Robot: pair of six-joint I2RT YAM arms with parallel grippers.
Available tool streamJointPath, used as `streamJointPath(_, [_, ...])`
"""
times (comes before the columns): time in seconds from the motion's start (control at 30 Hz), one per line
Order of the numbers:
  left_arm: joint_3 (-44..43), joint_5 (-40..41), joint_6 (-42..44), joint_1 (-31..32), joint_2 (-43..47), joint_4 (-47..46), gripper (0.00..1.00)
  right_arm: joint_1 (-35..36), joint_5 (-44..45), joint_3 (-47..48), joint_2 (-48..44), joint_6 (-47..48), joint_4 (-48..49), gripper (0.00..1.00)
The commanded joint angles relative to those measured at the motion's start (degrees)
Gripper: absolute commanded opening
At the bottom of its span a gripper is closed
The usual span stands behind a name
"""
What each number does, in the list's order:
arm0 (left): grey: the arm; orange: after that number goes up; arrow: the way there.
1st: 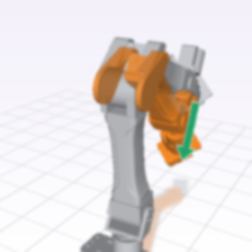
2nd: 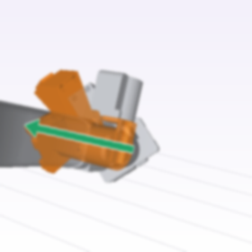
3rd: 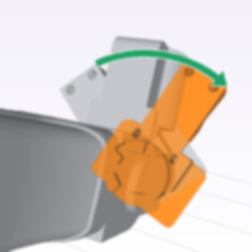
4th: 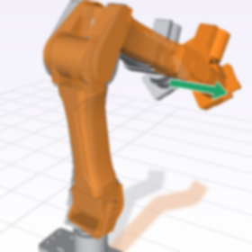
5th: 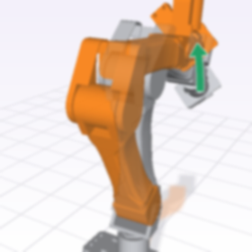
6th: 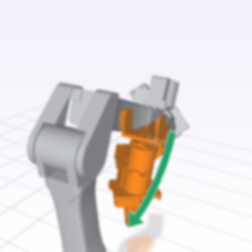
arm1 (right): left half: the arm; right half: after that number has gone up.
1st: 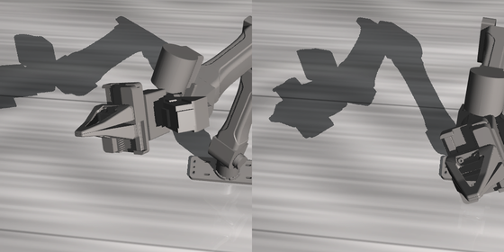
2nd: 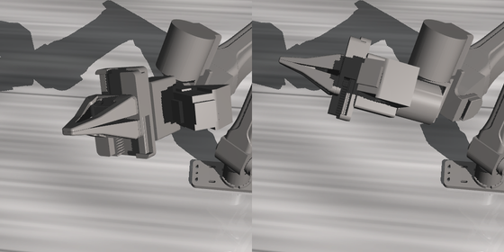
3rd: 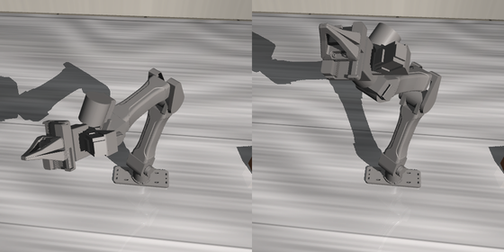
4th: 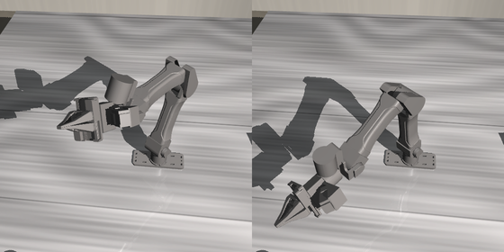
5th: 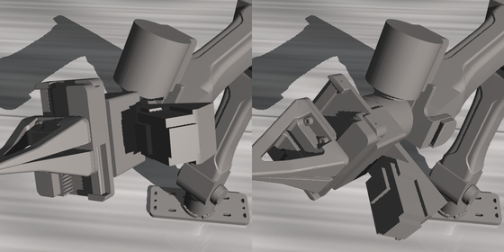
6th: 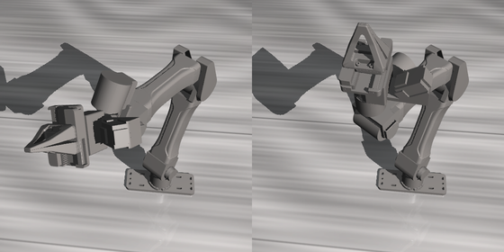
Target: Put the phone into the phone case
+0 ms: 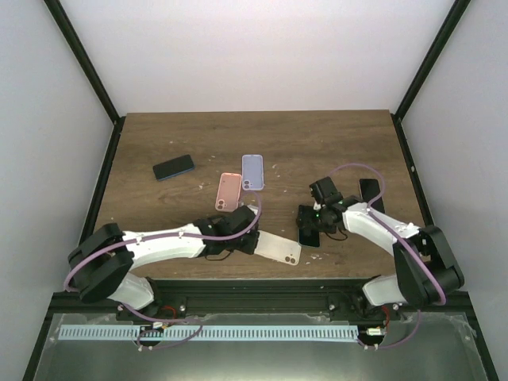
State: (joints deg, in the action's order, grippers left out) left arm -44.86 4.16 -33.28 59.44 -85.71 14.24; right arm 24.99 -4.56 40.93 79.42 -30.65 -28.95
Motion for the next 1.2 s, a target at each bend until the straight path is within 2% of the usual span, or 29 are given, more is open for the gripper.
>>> streamJointPath(0.0, [2.48, -4.51, 5.32, -1.30, 3.34, 4.26, 0.00, 2.01, -2.38, -0.86, -2.92, 0.89, 3.67, 0.61])
streamJointPath(0.13, [2.00, -7.57, 7.70, -1.96, 1.96, 8.14, 0.00, 2.72, -5.18, -1.76, -5.19, 1.55, 5.71, 0.59])
streamJointPath(0.27, [4.12, -5.79, 8.89, -2.82, 3.46, 9.42, 0.00, 3.98, -5.76, -2.80, -7.52, 2.50, 6.00, 0.58])
streamJointPath(0.43, [4.41, -6.72, 11.00, -8.88, 5.00, 8.76, 0.00, 4.14, -8.85, -2.64, -9.36, 4.53, 5.33, 0.58])
streamJointPath(0.67, [1.64, -7.88, 14.93, -15.90, 0.51, 4.88, 0.00, 4.61, -10.76, -4.71, -13.15, 4.09, 7.58, 0.57])
streamJointPath(0.7, [1.14, -7.63, 14.60, -16.67, 0.05, 4.76, 0.03, 4.70, -10.90, -4.98, -13.86, 4.41, 7.96, 0.57])
streamJointPath(0.73, [0.69, -7.46, 13.77, -17.40, 0.13, 5.02, 0.11, 4.71, -11.57, -5.01, -14.15, 4.97, 8.29, 0.57])
streamJointPath(0.83, [1.18, -8.68, 11.01, -18.20, 4.13, 4.36, 0.41, 4.93, -13.65, -4.02, -14.94, 6.63, 9.40, 0.57])
streamJointPath(0.93, [1.92, -9.39, 7.85, -18.49, 9.40, 4.85, 0.66, 5.96, -12.36, -3.31, -15.91, 7.85, 11.17, 0.57])
streamJointPath(1.0, [1.92, -9.15, 6.01, -19.14, 12.08, 6.74, 0.78, 6.76, -11.39, -2.60, -15.80, 8.84, 11.96, 0.57])
streamJointPath(1.17, [2.89, -12.45, 2.04, -24.48, 20.79, 10.90, 0.99, 10.77, -8.70, -0.28, -12.85, 13.22, 13.16, 0.57])
